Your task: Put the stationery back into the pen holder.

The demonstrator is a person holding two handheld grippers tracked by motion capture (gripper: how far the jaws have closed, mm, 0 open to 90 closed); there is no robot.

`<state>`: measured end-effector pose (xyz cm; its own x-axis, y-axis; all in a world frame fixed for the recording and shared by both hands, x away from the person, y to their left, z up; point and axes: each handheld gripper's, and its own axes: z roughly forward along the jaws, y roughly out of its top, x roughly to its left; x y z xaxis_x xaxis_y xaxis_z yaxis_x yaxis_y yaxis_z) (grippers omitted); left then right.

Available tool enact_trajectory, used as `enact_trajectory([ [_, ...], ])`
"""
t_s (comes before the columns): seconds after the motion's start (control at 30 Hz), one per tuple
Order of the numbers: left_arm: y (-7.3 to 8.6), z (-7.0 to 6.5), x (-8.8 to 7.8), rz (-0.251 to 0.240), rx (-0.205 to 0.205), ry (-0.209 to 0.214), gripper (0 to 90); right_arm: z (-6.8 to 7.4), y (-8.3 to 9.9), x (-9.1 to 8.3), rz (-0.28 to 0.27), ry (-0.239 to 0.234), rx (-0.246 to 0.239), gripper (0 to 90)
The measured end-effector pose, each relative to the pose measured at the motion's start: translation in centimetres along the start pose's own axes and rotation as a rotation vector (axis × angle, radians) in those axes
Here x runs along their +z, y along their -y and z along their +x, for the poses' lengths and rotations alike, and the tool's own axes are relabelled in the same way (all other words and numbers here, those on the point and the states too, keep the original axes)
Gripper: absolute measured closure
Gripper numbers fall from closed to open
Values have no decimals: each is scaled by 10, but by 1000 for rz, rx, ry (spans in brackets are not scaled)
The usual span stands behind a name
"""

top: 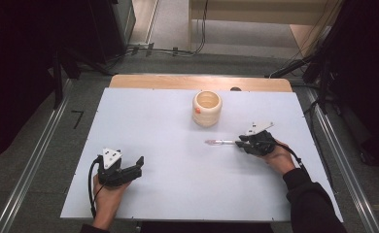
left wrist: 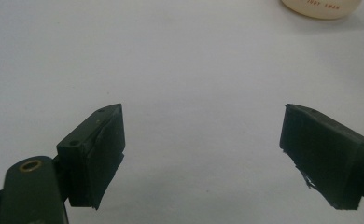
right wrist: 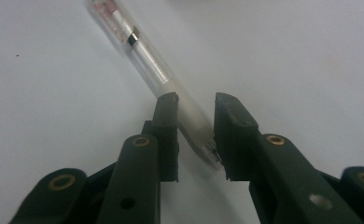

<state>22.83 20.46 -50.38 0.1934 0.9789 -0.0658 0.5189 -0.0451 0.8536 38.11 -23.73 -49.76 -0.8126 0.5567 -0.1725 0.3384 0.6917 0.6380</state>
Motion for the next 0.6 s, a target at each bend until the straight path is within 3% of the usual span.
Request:
enact_trajectory([
  [0.2, 0, 0, 0, -1, 1, 2, 149, 2, 1, -3, 6, -39, 6, 767],
  [0.6, 0, -2, 1, -2, 5, 2, 150, -2, -2, 1, 25, -72, 16, 756],
])
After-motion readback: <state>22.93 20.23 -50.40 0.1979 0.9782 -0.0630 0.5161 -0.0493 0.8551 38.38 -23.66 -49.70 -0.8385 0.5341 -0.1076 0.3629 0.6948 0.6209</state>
